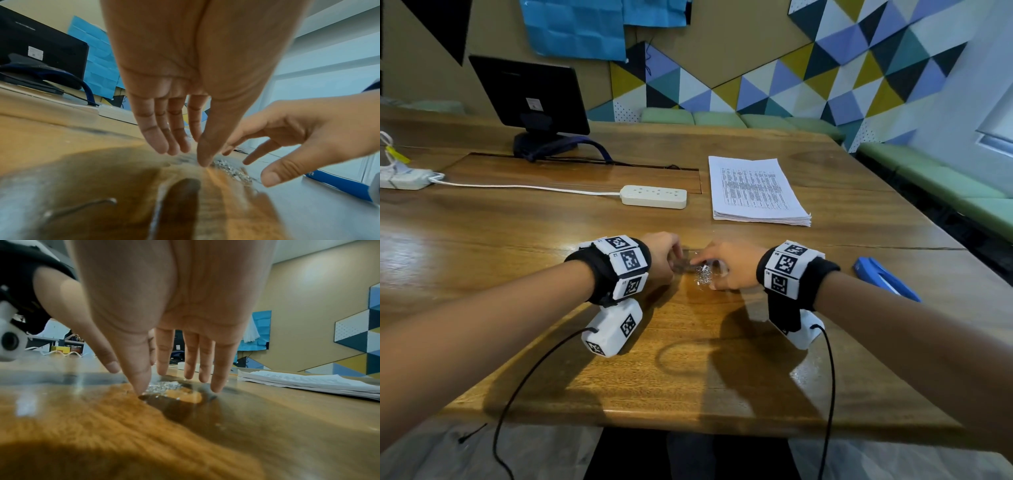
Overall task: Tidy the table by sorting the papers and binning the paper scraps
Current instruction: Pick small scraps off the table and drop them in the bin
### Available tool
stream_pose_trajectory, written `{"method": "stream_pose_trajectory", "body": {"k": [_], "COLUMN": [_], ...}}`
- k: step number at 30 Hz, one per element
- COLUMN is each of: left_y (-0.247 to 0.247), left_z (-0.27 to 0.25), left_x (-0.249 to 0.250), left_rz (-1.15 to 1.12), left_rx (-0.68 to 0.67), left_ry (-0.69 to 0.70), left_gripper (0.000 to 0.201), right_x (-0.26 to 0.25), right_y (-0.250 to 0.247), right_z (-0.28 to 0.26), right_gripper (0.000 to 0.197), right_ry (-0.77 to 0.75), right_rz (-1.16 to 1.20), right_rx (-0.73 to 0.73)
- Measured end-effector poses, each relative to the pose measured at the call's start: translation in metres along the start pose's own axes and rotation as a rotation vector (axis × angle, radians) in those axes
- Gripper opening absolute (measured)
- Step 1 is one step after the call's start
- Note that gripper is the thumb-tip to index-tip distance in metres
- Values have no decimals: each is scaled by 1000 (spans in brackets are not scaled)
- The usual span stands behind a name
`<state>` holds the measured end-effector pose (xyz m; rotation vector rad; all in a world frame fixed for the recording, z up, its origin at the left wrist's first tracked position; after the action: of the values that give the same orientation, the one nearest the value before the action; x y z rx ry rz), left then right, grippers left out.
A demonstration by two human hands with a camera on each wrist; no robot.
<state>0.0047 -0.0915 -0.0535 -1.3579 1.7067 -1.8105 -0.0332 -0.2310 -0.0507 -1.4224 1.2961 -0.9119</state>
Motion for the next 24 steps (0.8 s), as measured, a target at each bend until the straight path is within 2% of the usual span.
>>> {"method": "stream_pose_trajectory", "body": {"k": [5,12,24], "left_y": [4,14,14], "left_z": [-11,-11,-3], "left_x": [-4,5,15], "left_rz": [21,91,46], "left_rx": [-40,-60,-46], "left_ry": [53,125,108], "left_gripper": [38,39,31], "right_x": [-11,-15,7], "right_y": [7,9,-21], "right_z": [-3,-1,4], "right_gripper": [35,16,12], "right_ry": [14,55,166], "right_rz": [1,92,380], "right_rx": [81,106,75]}}
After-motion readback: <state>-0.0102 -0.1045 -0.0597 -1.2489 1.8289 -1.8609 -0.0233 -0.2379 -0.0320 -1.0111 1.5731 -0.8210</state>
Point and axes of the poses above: each hand's wrist, its own z-axis towards the middle knuckle, its own y-axis out of the palm, x = y × z, the point moved 3 cm from there along z, towards the middle knuckle, and after that the axes turned 11 degrees about y, right-handed, at the moved point
